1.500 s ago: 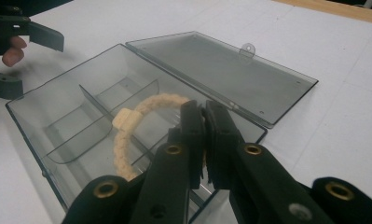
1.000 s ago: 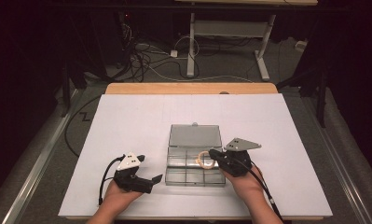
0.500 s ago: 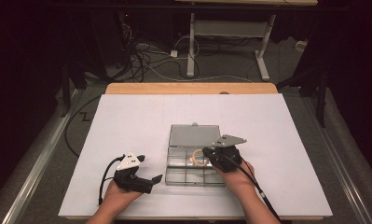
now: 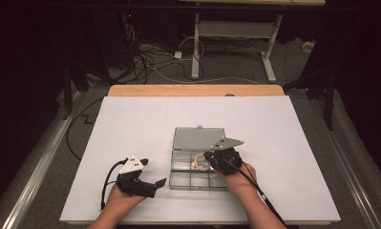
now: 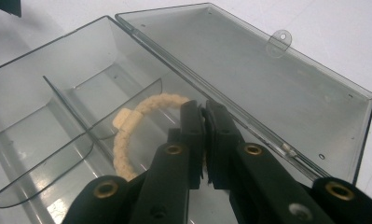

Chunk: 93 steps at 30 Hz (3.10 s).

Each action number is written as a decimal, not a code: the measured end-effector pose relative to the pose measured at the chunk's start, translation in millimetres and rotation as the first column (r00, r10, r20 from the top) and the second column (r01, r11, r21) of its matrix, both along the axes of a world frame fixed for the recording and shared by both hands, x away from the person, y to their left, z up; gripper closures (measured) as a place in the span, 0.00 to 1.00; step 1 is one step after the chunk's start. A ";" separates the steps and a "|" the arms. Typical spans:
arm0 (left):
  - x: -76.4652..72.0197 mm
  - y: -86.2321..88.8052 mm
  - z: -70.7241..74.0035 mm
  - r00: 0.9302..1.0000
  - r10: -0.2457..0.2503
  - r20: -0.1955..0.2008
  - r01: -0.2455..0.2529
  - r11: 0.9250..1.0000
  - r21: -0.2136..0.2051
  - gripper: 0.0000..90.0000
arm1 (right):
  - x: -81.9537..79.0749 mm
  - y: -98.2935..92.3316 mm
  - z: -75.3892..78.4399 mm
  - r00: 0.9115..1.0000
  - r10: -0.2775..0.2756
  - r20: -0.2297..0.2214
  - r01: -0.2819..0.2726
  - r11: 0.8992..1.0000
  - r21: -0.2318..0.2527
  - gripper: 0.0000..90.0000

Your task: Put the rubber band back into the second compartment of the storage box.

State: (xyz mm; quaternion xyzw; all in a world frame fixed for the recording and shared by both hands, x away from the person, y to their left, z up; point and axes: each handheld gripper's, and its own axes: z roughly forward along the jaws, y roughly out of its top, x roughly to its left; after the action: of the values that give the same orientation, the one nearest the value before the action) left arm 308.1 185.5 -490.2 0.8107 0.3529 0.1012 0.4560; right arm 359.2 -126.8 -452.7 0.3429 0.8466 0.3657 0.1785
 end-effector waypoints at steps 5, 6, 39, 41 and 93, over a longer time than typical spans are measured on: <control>0.0 0.2 0.0 1.000 0.000 0.000 0.000 1.000 -0.001 0.00 | 2.1 1.4 -2.0 1.000 -0.004 0.002 0.004 1.000 -0.015 0.97; 0.0 0.3 0.1 1.000 0.000 0.000 0.000 1.000 -0.001 0.00 | 2.5 1.6 -2.5 1.000 -0.006 -0.001 0.006 1.000 -0.018 0.97; 0.2 0.6 0.2 1.000 0.003 -0.004 -0.003 1.000 -0.001 0.00 | -14.4 -33.2 12.1 1.000 -0.007 0.018 0.005 0.992 0.128 0.77; 0.2 0.4 0.1 1.000 0.007 -0.004 -0.007 1.000 -0.001 0.00 | -16.7 -38.5 11.8 1.000 -0.014 0.018 0.012 0.990 0.137 0.77; 8.8 1.4 1.4 0.999 0.052 -0.014 -0.052 0.999 -0.008 0.00 | -32.3 -124.5 -24.6 0.970 -0.244 -0.019 0.243 0.953 0.181 0.00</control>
State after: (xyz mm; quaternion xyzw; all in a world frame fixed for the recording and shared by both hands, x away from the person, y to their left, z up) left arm 316.9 186.9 -488.7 0.7999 0.3774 0.1062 0.4543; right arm 326.9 -251.3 -477.3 0.4589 0.7606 0.4173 0.1918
